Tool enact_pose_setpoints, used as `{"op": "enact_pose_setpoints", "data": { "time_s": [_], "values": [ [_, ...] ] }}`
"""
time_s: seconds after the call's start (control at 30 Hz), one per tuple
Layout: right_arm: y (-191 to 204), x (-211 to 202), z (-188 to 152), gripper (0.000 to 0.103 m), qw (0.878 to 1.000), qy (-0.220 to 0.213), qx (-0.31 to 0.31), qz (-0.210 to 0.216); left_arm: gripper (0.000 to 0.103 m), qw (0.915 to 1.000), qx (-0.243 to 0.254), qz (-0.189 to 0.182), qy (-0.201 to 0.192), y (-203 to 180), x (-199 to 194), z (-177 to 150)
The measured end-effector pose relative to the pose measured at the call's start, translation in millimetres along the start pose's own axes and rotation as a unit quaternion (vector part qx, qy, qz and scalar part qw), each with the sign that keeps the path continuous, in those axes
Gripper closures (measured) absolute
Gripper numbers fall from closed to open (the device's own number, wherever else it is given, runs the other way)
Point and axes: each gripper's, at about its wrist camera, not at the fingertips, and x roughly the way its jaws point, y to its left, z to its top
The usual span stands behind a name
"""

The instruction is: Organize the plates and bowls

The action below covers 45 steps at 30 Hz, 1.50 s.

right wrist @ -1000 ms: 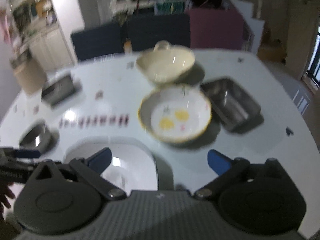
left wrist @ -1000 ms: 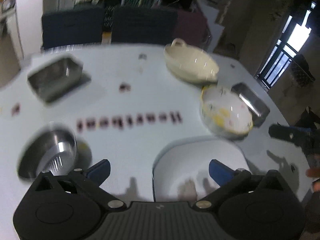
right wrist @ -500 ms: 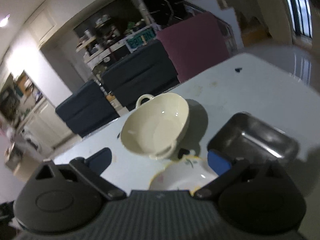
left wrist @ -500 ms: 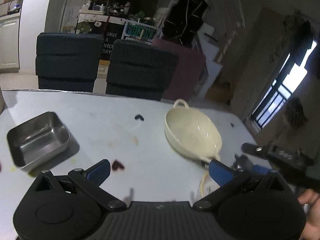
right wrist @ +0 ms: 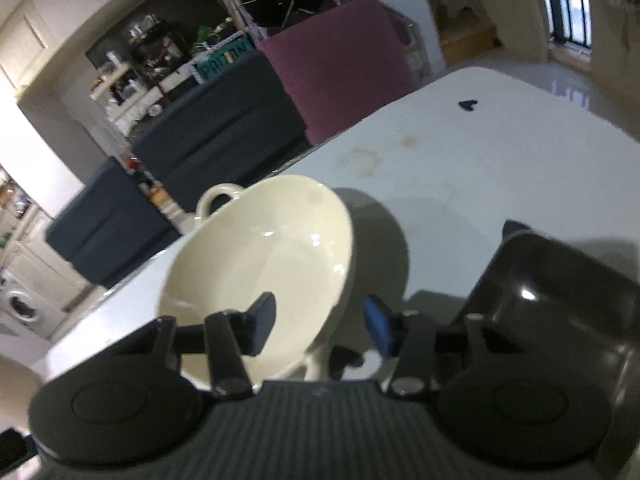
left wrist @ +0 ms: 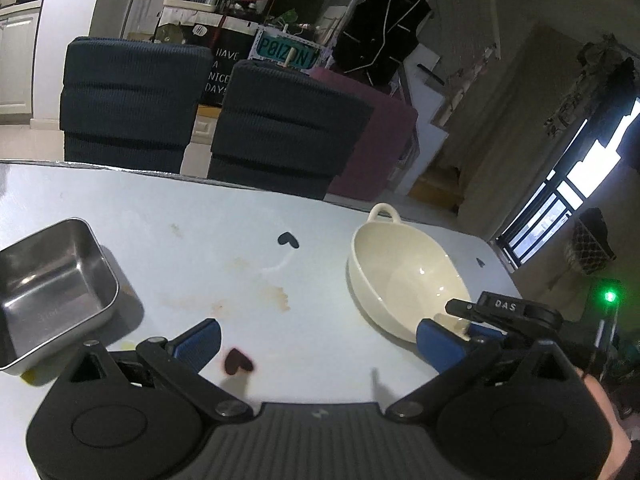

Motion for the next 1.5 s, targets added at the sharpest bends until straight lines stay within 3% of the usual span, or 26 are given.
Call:
{"op": "enact_pose_setpoints", "data": {
  "time_s": [0.07,0.17,0.37,0.57,0.7,0.9,0.97,1.03,1.1,1.2,1.47,1.5],
  "values": [
    [-3,8,0,0.052,1.0,0.012,0.013,0.001,0.001,1.0,0.0,0.002,0.001,4,1,-1],
    [2,19,-2,0.079,0.999,0.031,0.0,-0.016,0.004,1.0,-0.003,0.005,0.001,11,2,-1],
    [17,18,-6,0.079,0.994,0.03,-0.087,-0.05,0.005,0.9999,-0.015,0.005,-0.002,24,4,1],
    [43,25,-19,0.08,0.979,0.028,-0.198,-0.044,0.006,0.9998,-0.019,0.01,-0.005,33,4,2],
    [69,24,-37,0.08,0.958,0.036,-0.285,-0.005,0.011,0.9998,-0.014,0.016,-0.005,39,5,2],
    [95,20,-62,0.083,0.921,0.075,-0.365,0.116,0.016,0.9989,-0.027,0.037,-0.003,57,6,4],
    [97,17,-62,0.085,0.922,0.079,-0.358,0.126,0.02,0.9984,-0.033,0.045,-0.001,63,6,4],
    [98,15,-56,0.082,0.931,0.093,-0.332,0.117,0.023,0.9978,-0.04,0.054,0.002,69,7,4],
    [92,14,-46,0.073,0.943,0.111,-0.295,0.106,0.028,0.9973,-0.042,0.06,0.006,74,9,4],
    [80,1,-41,0.071,0.951,0.124,-0.262,0.108,0.03,0.9968,-0.039,0.069,0.012,76,12,2],
    [70,-25,-44,0.072,0.956,0.142,-0.239,0.092,0.037,0.994,0.0,0.107,0.026,70,20,-4],
    [70,-28,-44,0.08,0.955,0.149,-0.243,0.086,0.037,0.9936,0.002,0.11,0.027,69,21,-5]
  ]
}}
